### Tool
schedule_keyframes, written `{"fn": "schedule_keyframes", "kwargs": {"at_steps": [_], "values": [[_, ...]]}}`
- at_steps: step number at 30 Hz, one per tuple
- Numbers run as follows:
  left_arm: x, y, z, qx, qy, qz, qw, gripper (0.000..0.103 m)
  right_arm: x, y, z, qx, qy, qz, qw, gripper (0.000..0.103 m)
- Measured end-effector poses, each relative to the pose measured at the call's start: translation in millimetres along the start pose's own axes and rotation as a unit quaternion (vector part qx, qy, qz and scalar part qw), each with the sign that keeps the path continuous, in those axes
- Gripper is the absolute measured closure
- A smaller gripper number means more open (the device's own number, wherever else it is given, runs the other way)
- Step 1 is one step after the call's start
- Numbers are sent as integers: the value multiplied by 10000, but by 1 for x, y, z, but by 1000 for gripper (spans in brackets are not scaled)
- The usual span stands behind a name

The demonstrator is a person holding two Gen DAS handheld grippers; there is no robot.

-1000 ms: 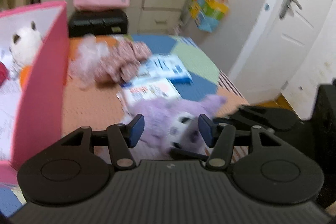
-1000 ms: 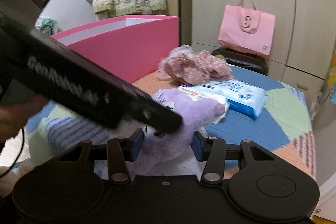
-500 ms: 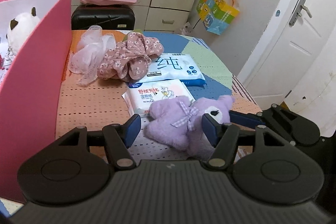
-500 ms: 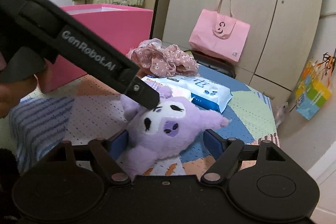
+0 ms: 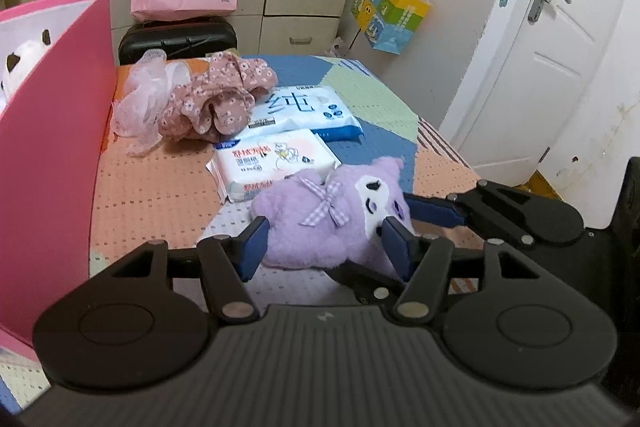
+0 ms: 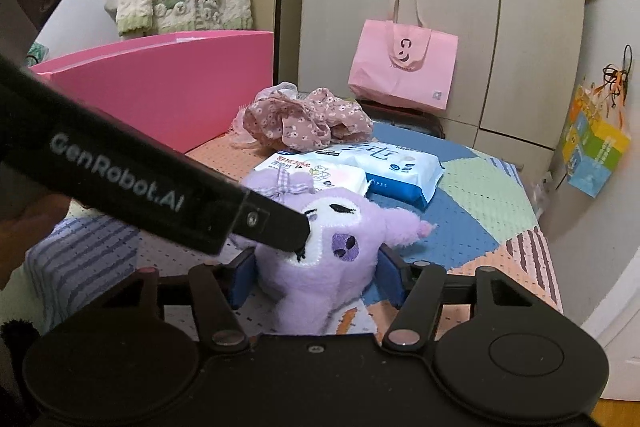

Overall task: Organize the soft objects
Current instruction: 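Lift the held bunny and carry it over the pink box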

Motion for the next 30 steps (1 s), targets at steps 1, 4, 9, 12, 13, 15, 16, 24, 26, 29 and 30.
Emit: {"fn": "schedule_keyframes", "kwargs": {"at_steps": [1,4,9,12,13,15,16,24,26,29,30], "values": [[1,2,0,-78,18,2,10000,41,-1,0,-1,2,-25,-19,10000,34],[0,1,-1,-46,15,10,10000,41,-1,-3,-3,213,-45,52,9997,36],[-6,-6,-5,133,41,36,9999,43,-3,1,-2,229,-66,-14,9997,43],[-15,-9,-6,196,1,56,9998,43,-8,2,1,313,-65,36,9995,43],[-19,-10,-6,207,-6,62,9998,43,-10,2,3,348,-62,74,9993,43],[-26,-10,-5,222,-1,69,9997,43,-16,5,6,373,-68,107,9992,43],[-30,-10,-5,228,27,77,9997,42,-18,7,7,360,-65,112,9993,43],[-64,-10,-7,346,324,221,9986,42,-36,31,18,409,180,337,9984,43],[-74,-8,-8,354,348,225,9985,42,-42,37,21,405,227,396,9981,43],[-89,-5,-10,336,357,224,9985,42,-49,45,28,418,327,519,9972,42],[-95,-4,-11,353,333,229,9986,42,-51,48,30,403,340,545,9971,42]]}}
Point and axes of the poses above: each gripper's, at about its wrist camera, not at the fingertips, and x roughly the way its jaws point, y to its left, z to its top, the point moved 1 cm from there along x, roughly the way its jaws point, and after that the axes turned 1 degree about -x, right-handed, at the moved point
